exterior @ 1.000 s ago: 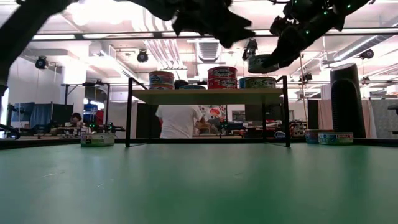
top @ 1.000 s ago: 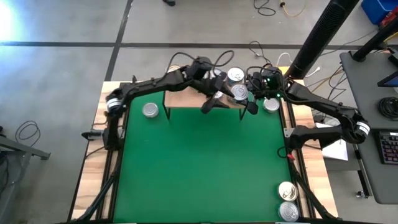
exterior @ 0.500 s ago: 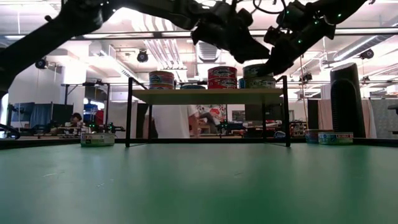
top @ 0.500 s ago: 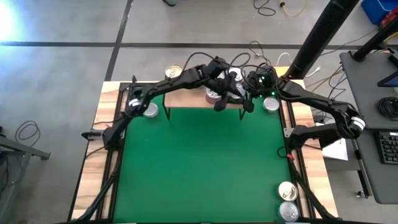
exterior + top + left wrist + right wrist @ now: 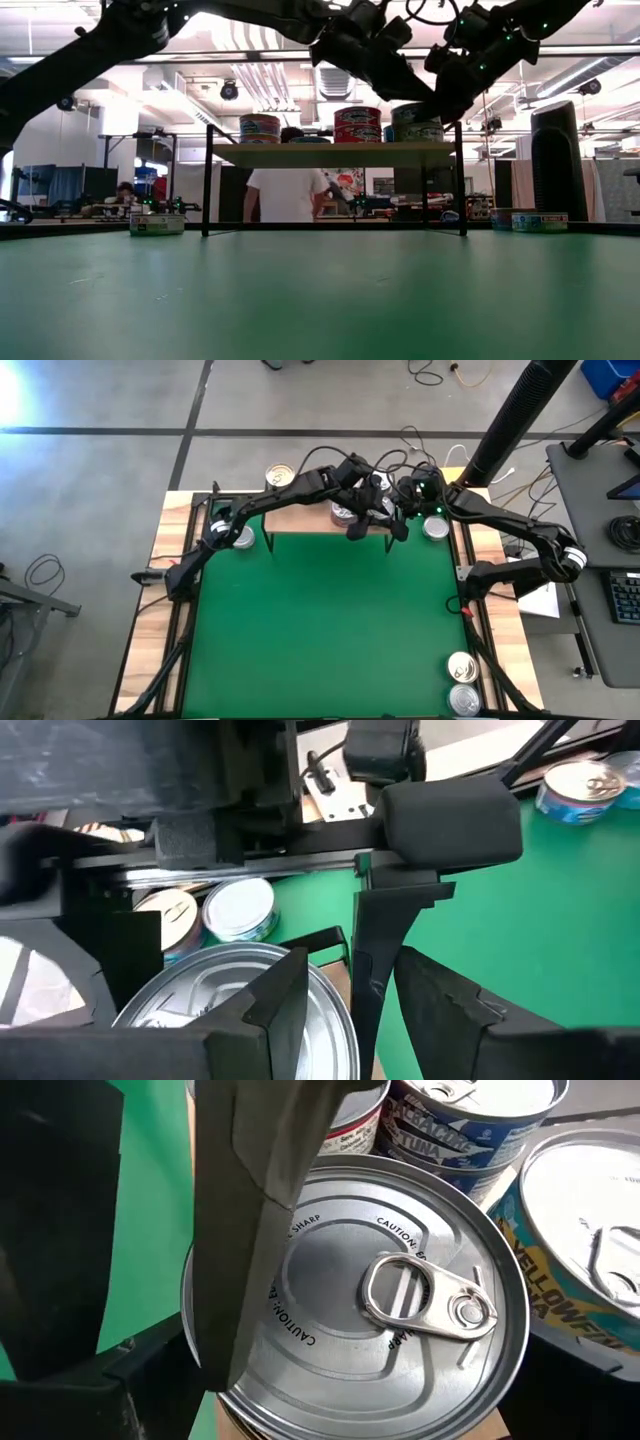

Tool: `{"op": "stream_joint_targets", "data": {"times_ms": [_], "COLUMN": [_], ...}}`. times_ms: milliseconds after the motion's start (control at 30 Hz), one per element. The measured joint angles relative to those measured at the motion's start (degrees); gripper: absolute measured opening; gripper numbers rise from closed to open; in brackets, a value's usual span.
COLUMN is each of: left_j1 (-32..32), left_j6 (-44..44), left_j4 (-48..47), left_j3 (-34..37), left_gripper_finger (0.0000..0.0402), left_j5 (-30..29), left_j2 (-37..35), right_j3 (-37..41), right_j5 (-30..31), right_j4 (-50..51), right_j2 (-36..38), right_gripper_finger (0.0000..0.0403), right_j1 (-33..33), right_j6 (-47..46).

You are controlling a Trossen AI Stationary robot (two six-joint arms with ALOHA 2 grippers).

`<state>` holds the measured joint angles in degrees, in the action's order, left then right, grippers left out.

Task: Stack canned seafood by type on shelf
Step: Stack the green tuna can on top of the green tuna can on the shelf

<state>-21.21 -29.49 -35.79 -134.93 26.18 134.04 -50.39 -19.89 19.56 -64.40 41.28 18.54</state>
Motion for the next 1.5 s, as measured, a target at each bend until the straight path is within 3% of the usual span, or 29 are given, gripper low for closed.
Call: {"op": "stream_joint_targets", "data": {"times_ms": [267,500,933,1033,1200,1367,1500], "left_j1": [-0.11,-0.47,-3.92,-3.66,-3.41,-2.84,-2.83], "left_j6": [3.78,0.17,1.02,1.13,1.8,1.98,2.13], "left_j4": [2.19,4.43,4.26,1.85,1.2,1.3,1.42], "left_j3": [-0.01,0.03,-0.07,0.09,0.11,0.06,0.08], "left_gripper_finger": [0.0136,0.0127,0.0006,0.0004,0.0001,0.0001,0.0001], "left_j5": [-2.68,-4.25,-3.74,-2.72,4.67,-0.97,-1.17], "left_j2": [0.11,-1.11,-3.88,-2.79,-2.32,-1.44,-0.81], "right_j3": [0.0,0.0,0.04,0.04,0.09,0.17,0.2], "right_j5": [1.06,0.49,-0.23,-0.19,-0.09,-2.5,-3.06], "right_j4": [-0.06,0.73,1.08,0.97,0.47,-0.43,-0.76], "right_j2": [0.07,0.09,0.04,0.04,0.02,-0.09,-0.09], "right_gripper_finger": [0.0384,0.0396,0.04,0.04,0.04,0.04,0.04], "right_j1": [0.13,0.1,-0.1,-0.15,-0.13,-0.11,-0.13], "right_j6": [-0.1,-0.26,-0.02,-0.24,-0.91,-1.18,-1.14]}}
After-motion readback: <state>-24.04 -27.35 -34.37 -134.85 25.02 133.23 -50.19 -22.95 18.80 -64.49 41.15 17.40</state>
